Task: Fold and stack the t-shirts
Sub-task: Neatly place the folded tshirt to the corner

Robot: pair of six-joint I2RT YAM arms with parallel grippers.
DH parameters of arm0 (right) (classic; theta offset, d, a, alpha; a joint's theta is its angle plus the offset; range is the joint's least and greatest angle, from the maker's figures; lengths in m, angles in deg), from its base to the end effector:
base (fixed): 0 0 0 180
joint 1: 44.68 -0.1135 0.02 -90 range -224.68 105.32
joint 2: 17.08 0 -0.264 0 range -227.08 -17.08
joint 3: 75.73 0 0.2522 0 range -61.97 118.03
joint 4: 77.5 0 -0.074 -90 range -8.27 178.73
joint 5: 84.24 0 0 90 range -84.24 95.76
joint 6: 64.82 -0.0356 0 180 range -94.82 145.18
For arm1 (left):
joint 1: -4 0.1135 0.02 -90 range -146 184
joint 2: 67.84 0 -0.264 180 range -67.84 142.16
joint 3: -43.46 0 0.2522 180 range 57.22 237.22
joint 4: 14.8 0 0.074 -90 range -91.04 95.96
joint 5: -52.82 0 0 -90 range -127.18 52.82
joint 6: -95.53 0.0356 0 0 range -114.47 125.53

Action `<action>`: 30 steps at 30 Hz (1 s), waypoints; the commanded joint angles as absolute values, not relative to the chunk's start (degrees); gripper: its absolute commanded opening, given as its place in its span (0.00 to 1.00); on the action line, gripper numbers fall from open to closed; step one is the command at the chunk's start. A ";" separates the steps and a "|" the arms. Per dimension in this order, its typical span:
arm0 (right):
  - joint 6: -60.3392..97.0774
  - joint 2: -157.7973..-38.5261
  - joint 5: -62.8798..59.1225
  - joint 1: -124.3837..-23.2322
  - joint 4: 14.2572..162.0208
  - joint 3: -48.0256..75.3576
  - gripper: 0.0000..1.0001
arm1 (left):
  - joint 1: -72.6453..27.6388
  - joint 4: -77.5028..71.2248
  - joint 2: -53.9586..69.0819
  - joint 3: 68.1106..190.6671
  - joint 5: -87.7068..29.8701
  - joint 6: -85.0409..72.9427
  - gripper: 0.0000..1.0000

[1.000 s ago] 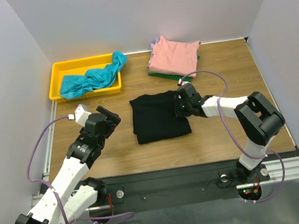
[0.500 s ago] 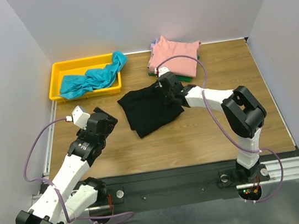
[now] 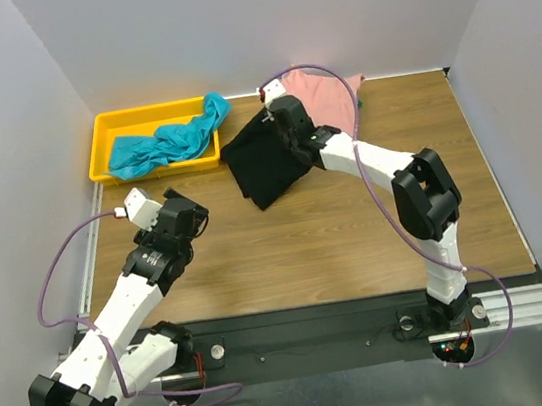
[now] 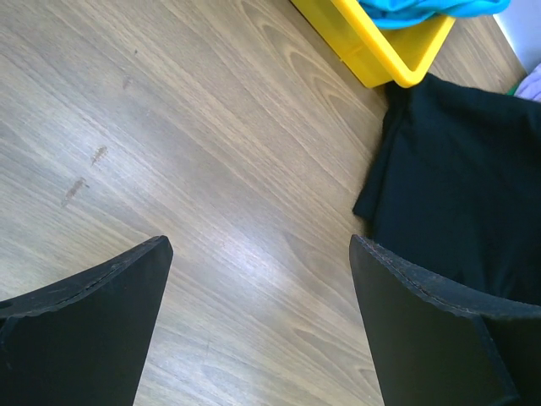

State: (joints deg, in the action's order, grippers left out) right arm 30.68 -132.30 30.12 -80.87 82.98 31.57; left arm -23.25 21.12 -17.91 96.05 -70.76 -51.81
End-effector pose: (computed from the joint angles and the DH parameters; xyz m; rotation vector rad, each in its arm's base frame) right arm 0.3934 0.2696 0.2685 -0.4638 1.9509 -0.0942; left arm 0.1767 -0.0689 0.2704 -0.8466 1.8751 -0.2847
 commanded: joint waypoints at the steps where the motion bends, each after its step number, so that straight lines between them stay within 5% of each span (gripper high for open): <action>1: 33.35 -134.32 38.09 -80.46 86.89 41.27 0.00 | -22.99 21.38 -18.89 98.53 -73.83 -52.48 0.98; 18: 19.21 -143.91 35.65 -73.07 84.78 68.10 0.00 | -22.81 20.23 -19.59 99.58 -72.77 -51.33 0.98; 30: 10.69 -138.29 23.17 -62.44 80.83 59.95 0.00 | -22.72 18.48 -18.98 99.41 -72.34 -50.63 0.98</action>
State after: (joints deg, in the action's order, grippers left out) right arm 14.18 -143.45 26.47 -65.78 79.59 61.88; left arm -23.14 20.37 -18.94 97.21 -71.07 -51.40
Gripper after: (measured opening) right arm 0.186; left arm 0.985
